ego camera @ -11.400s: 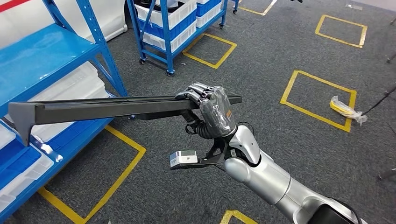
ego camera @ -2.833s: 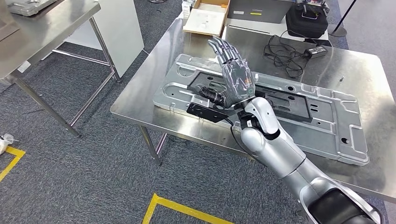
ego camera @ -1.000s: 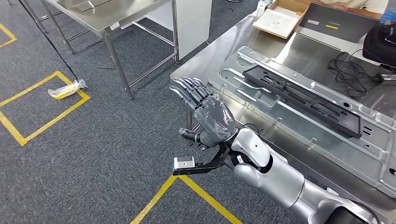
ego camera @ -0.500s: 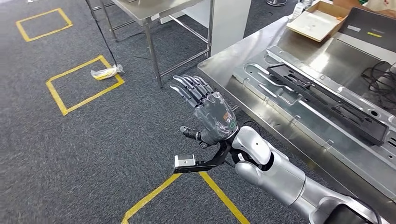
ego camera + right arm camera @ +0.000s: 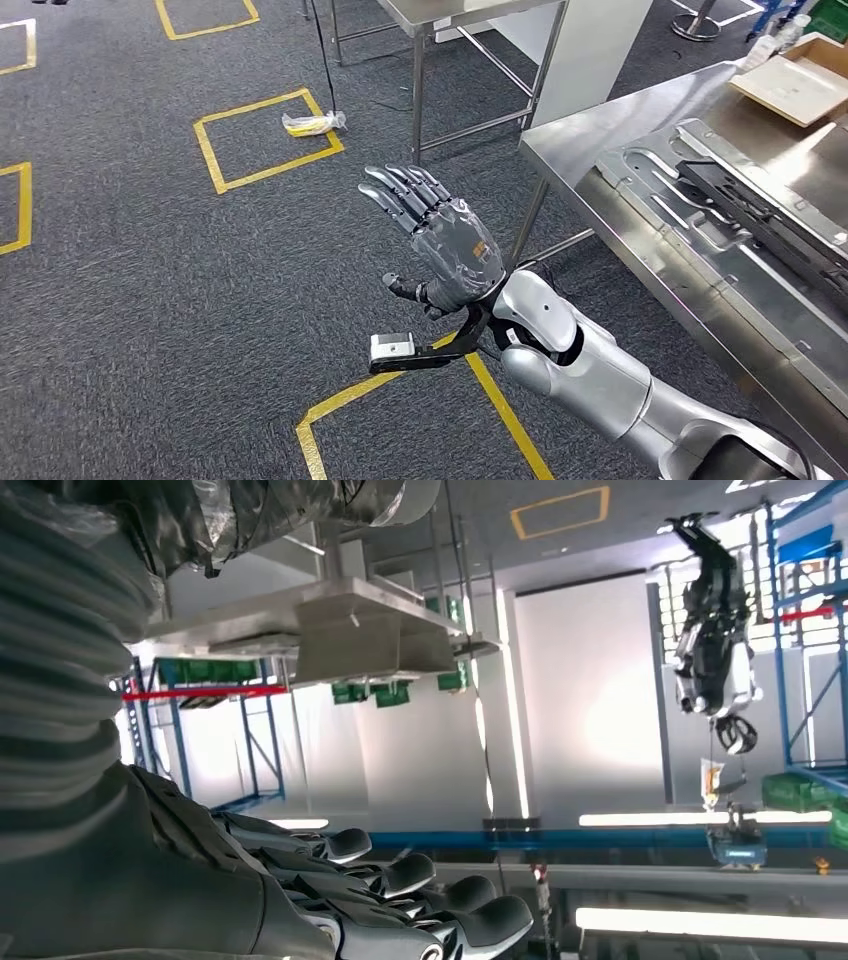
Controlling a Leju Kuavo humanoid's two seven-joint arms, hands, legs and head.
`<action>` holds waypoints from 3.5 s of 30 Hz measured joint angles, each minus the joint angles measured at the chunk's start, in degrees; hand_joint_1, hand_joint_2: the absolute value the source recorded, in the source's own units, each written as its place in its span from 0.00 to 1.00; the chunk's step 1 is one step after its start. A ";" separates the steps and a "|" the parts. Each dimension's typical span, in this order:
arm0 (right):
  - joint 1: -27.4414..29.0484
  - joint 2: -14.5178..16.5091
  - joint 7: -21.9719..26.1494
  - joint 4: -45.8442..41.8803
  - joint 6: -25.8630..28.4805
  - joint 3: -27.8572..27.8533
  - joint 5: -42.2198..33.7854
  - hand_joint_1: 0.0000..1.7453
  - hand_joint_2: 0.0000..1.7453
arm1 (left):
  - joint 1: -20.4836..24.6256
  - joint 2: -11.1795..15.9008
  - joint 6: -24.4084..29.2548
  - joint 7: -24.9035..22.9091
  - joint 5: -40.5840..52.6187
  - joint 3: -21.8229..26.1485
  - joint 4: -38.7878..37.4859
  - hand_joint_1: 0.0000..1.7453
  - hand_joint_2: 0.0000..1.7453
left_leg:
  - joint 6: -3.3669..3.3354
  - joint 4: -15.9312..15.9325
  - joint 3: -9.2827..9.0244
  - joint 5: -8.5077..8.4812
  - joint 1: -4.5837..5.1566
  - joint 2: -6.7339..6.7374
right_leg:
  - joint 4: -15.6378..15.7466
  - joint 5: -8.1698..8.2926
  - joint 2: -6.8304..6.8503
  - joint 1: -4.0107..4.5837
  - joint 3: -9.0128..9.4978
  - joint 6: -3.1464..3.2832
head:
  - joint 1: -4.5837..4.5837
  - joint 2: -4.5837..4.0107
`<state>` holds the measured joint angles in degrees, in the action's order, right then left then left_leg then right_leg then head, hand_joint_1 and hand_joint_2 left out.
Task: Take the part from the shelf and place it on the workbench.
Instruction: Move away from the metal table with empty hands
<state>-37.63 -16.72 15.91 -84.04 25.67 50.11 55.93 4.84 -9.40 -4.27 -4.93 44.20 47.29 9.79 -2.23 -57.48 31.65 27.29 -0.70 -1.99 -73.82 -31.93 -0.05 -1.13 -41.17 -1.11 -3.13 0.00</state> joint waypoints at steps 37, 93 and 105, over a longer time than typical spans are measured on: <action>-1.43 -0.03 0.00 1.49 -0.90 1.33 1.29 0.00 1.00 | 0.33 -0.39 -0.11 -0.02 0.21 0.05 -0.04 0.00 0.00 | 1.40 -0.47 4.17 -3.39 -0.33 -6.06 | 15.11 4.61 -5.27 1.10 8.33 2.38 | -0.05 0.00; -0.94 -0.76 -0.39 4.22 -1.64 3.44 1.51 0.00 1.00 | -0.16 0.04 0.73 0.05 0.66 0.22 -0.02 0.00 0.00 | -0.38 -0.56 -0.65 0.83 0.22 -2.92 | 3.43 -0.25 -0.37 0.41 0.09 0.44 | 0.00 0.00; -1.32 -0.91 -0.48 4.26 -1.90 3.66 1.51 0.00 1.00 | 0.05 -0.08 0.49 0.36 0.81 0.25 -0.07 0.00 0.00 | 2.29 -14.50 6.80 4.53 0.07 1.06 | 18.39 4.48 0.93 1.51 11.35 3.58 | 0.16 0.00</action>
<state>-38.95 -17.63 15.43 -79.78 23.76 53.77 57.44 4.89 -9.49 -3.78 -4.57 45.01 47.54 9.73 0.07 -71.98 38.45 31.82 -0.63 -0.93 -55.43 -27.45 0.88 0.37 -29.82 2.47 -2.97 0.00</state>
